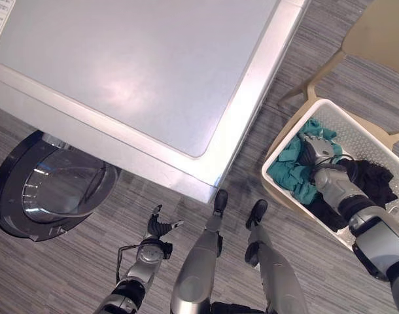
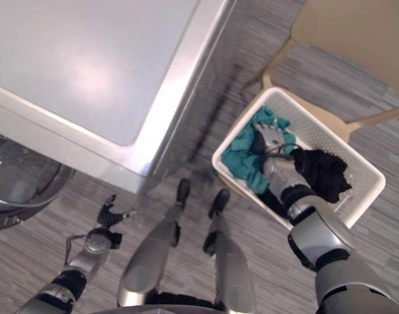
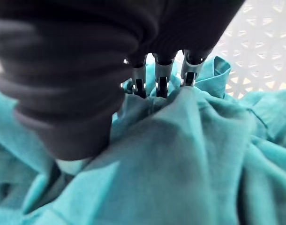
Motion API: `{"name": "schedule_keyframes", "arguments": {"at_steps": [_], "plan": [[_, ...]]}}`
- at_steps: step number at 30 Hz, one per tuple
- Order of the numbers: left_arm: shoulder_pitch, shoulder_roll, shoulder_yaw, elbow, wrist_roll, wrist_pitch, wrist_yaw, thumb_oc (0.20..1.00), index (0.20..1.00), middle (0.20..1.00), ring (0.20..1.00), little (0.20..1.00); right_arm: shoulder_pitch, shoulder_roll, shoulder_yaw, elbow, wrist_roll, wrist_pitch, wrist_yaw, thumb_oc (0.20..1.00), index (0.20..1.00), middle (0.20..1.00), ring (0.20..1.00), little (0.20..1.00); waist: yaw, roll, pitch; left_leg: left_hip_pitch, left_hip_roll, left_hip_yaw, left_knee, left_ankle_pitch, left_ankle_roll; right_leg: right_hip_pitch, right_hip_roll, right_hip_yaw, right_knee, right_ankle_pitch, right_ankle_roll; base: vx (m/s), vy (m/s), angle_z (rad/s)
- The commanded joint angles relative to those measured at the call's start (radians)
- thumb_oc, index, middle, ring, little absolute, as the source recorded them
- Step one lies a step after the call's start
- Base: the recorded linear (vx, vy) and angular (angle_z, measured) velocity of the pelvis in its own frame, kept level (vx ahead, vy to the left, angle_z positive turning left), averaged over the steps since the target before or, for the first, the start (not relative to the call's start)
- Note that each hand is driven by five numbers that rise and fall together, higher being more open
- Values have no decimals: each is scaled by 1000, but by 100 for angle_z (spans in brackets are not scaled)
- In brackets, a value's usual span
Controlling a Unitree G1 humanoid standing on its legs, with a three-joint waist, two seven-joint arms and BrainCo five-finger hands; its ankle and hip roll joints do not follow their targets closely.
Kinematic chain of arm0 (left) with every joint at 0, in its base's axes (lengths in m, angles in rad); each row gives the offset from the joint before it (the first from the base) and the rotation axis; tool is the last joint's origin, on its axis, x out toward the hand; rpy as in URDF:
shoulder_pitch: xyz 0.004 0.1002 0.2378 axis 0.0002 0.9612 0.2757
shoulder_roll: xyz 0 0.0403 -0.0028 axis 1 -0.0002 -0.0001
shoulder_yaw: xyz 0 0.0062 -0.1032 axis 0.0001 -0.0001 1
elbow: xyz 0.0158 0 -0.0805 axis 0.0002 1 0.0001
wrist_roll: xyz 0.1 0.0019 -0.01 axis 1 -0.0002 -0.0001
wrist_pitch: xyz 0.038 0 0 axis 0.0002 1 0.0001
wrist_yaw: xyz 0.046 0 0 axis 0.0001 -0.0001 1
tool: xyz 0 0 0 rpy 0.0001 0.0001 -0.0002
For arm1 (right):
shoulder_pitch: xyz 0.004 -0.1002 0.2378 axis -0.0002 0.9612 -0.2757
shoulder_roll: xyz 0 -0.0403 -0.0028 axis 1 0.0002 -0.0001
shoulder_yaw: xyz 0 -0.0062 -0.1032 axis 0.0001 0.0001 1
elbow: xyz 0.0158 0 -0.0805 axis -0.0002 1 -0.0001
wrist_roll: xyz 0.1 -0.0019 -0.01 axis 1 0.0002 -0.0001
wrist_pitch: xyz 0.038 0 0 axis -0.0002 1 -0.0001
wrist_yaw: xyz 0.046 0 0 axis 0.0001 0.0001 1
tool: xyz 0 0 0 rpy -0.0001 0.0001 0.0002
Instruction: Grab the laundry basket,head to the washer,open it,put in the laundry and shut it.
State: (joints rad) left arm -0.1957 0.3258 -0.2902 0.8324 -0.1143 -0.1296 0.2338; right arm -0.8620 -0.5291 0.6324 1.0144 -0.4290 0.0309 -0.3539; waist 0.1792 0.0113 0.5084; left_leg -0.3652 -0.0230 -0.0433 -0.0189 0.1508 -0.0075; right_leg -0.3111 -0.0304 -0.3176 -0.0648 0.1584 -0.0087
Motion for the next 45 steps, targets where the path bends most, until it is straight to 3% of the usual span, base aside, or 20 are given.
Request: {"name": "schedule_keyframes", "arguments": {"at_steps": [1, 5, 6, 9, 11, 16, 22, 27, 30, 32, 35, 36, 37, 38, 39, 41, 42, 43, 44, 45], "plan": [[51, 9, -31, 2, -21, -11, 20, 1000, 1000, 1000, 1000, 1000, 68, -16, 0, -88, 62, -13, -22, 200, 200, 200, 200, 200, -6, 2, -55, -21, 4, 11, 0, -25, -44, -39, -74, 52, 120, -139, 114, 0, 0, 0], [56, 0, -26, -7, -19, -5, 17, 1000, 1000, 1000, 1000, 1000, 120, -17, -64, -171, 118, -28, -38, 200, 200, 200, 200, 200, -19, 1, -62, 1, 3, 16, -12, -31, -42, -25, -75, 56, 119, -140, 115, 2, 5, 5], [69, -3, -9, -17, -18, 5, 8, 1000, 1000, 1000, 1000, 1000, 197, 22, -164, -259, 213, -47, -53, 200, 200, 200, 200, 200, -35, -4, -75, 31, 4, 31, -5, -53, -35, -3, -77, 72, 120, -141, 116, 2, 45, -7], [105, 8, 22, -62, -25, 18, 0, 1000, 1000, 1000, 1000, 1000, 288, 107, -304, -366, 419, -94, -57, 200, 200, 200, 200, 200, -52, -22, -105, 84, 7, 56, 16, -96, -18, 44, -75, 99, 108, -137, 120, 71, 54, -37], [144, 16, 62, -84, -26, 37, -15, 1000, 1000, 1000, 1000, 1000, 417, 163, -389, -529, 563, -144, -8, 200, 200, 200, 200, 200, -76, -46, -151, 148, 7, 81, 38, -139, -5, 108, -71, 123, 91, -137, 125, 120, 70, -29], [225, 26, 128, -150, -33, 59, -44, 1000, 1000, 1000, 1000, 1000, 579, 203, -463, -749, 758, -184, 127, 200, 200, 200, 200, 200, -112, -77, -237, 245, 6, 119, 40, -176, 10, 181, -64, 168, 79, -139, 139, 73, 96, -36], [278, 41, 160, -196, -34, 62, -61, 1000, 1000, 1000, 1000, 1000, 656, 214, -464, -912, 824, -196, 217, 200, 200, 200, 200, 200, -126, -77, -259, 316, 12, 160, 12, -177, 26, 175, -64, 214, 164, -127, 170, -57, 84, -47], [265, 57, 166, -260, -29, 54, -60, 1000, 1000, 1000, 1000, 1000, 761, 219, -488, -1058, 857, -227, 274, 200, 200, 200, 200, 200, -131, -57, -275, 268, 23, 86, 20, -117, 28, 211, -9, 304, 412, -244, 145, -170, -96, 28], [269, 60, 168, -282, -27, 51, -53, 1000, 1000, 1000, 1000, 1000, 775, 220, -490, -1080, 843, -227, 275, 200, 200, 200, 200, 200, -114, -55, -300, 240, 25, 58, 11, -91, 20, 236, 5, 331, 437, -246, 138, -112, -149, 68], [286, 59, 167, -323, -27, 45, -46, 1000, 1000, 1000, 1000, 1000, 760, 226, -471, -1095, 838, -231, 269, 200, 200, 200, 200, 200, -78, -60, -316, 179, 23, 22, -1, -25, -10, 323, 35, 348, 266, -343, 90, -254, -301, 59], [293, 52, 158, -389, -38, 37, -48, 1000, 1000, 1000, 1000, 1000, 740, 207, -462, -1119, 844, -241, 256, 200, 200, 200, 200, 200, -59, -33, -302, 113, 30, 0, -40, 54, -60, 319, 75, 344, 162, -339, 64, -276, -233, 42], [294, 52, 158, -391, -38, 38, -48, 1000, 1000, 1000, 1000, 1000, 740, 207, -462, -1119, 845, -241, 256, 200, 200, 200, 200, 200, -61, -32, -303, 113, 30, -2, -41, 55, -60, 319, 76, 342, 160, -338, 63, -345, -163, 67], [278, 43, 146, -435, -52, 25, -50, 1000, 1000, 1000, 1000, 1000, 723, 182, -463, -1136, 835, -248, 244, 200, 200, 200, 200, 200, -59, -16, -274, 72, 26, 8, -41, 70, -86, 299, 73, 304, 140, -308, 59, -389, -114, 67], [270, 44, 137, -468, -54, 17, -60, 1000, 1000, 1000, 1000, 1000, 715, 170, -460, -1149, 838, -245, 248, 200, 200, 200, 200, 200, -67, -23, -266, 77, 23, 34, -21, 34, -72, 289, 58, 279, 130, -295, 63, -394, -112, 74], [269, 44, 137, -469, -54, 17, -60, 1000, 1000, 1000, 1000, 1000, 715, 170, -460, -1149, 838, -245, 248, 200, 200, 200, 200, 200, -68, -21, -268, 73, 25, 32, -19, 34, -72, 287, 60, 279, 129, -291, 63, -313, -78, 84], [257, 64, 112, -557, -29, -9, -81, 1000, 1000, 1000, 1000, 1000, 701, 148, -443, -1187, 838, -250, 265, 200, 200, 200, 200, 200, -92, -47, -270, 96, 22, 61, 130, -74, -37, 267, 17, 216, 101, -258, 67, -255, -72, 122], [257, 64, 112, -557, -29, -9, -81, 1000, 1000, 1000, 1000, 1000, 701, 148, -443, -1187, 838, -250, 265, 200, 200, 200, 200, 200, -92, -46, -271, 95, 22, 61, 131, -74, -37, 266, 17, 216, 101, -257, 67, -208, -59, 102], [237, 85, 86, -611, 3, -30, -91, 1000, 1000, 1000, 1000, 1000, 681, 135, -424, -1213, 832, -254, 279, 200, 200, 200, 200, 200, -108, -64, -276, 138, 16, 78, 210, -169, -29, 258, -7, 183, 90, -240, 64, -169, -33, 77], [227, 88, 72, -630, 14, -37, -92, 1000, 1000, 1000, 1000, 1000, 669, 133, -414, -1222, 834, -259, 287, 200, 200, 200, 200, 200, -116, -69, -282, 170, 24, 92, 230, -208, -27, 260, -14, 170, 82, -239, 64, -175, -33, 34], [226, 88, 73, -630, 14, -36, -92, 1000, 1000, 1000, 1000, 1000, 668, 133, -414, -1221, 834, -260, 287, 200, 200, 200, 200, 200, -117, -69, -283, 167, 23, 90, 229, -204, -27, 259, -14, 169, 80, -236, 64, -63, 51, 66]]}}
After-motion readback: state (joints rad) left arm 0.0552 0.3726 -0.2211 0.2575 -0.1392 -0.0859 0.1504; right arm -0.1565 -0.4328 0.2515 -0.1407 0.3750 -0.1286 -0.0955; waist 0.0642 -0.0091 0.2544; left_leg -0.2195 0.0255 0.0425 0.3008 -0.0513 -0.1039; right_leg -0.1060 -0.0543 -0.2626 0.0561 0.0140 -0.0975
